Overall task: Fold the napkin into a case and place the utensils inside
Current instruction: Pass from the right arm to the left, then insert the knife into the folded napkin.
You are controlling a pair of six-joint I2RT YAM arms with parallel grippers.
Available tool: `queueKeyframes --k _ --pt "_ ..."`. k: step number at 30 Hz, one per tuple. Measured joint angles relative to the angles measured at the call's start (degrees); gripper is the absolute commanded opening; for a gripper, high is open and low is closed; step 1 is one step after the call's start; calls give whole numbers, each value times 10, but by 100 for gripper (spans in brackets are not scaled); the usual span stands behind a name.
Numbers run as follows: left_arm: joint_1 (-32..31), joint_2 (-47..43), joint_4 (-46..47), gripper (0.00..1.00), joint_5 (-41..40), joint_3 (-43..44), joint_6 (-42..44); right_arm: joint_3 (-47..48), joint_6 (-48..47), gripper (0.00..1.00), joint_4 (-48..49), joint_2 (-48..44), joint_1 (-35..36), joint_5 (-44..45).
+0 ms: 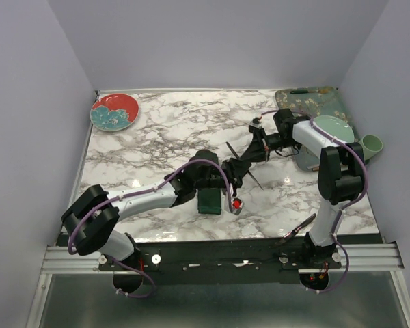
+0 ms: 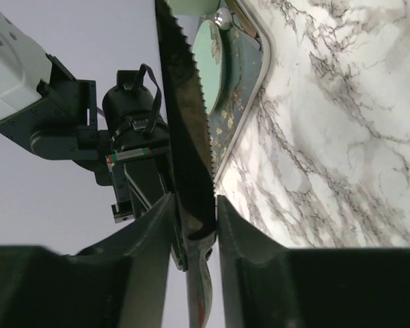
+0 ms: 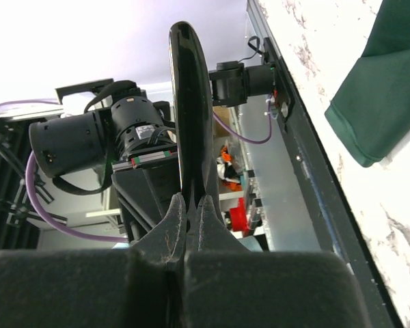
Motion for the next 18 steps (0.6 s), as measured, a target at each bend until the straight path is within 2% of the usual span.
queueKeyframes --k 2,3,5,6,7,9,10,13,15,18 --pt "-2 0 -1 17 0 1 -1 -2 3 1 0 0 0 -3" --pt "-2 0 -4 9 0 1 -2 -2 1 2 0 0 0 -4" --pt "-2 1 -5 4 0 1 -6 -2 0 23 3 0 -1 -5" --pt "-2 1 -6 0 0 1 -7 -2 -1 37 4 0 -1 -4" --pt "-2 1 -8 0 -1 3 -13 0 -2 59 3 0 -2 -4" --pt "-1 1 -18 0 -5 13 -28 17 1 68 -4 3 -6 -3" --pt "-2 0 -27 0 -7 20 -41 35 -3 77 -7 5 -14 -3" --pt "0 0 -57 0 -28 52 -101 97 -19 83 -9 6 -51 15" --pt "6 2 -94 0 -54 97 -176 149 -30 85 -6 5 -90 40" --pt "35 33 -155 0 -98 217 -303 206 -46 89 -4 -8 -144 84"
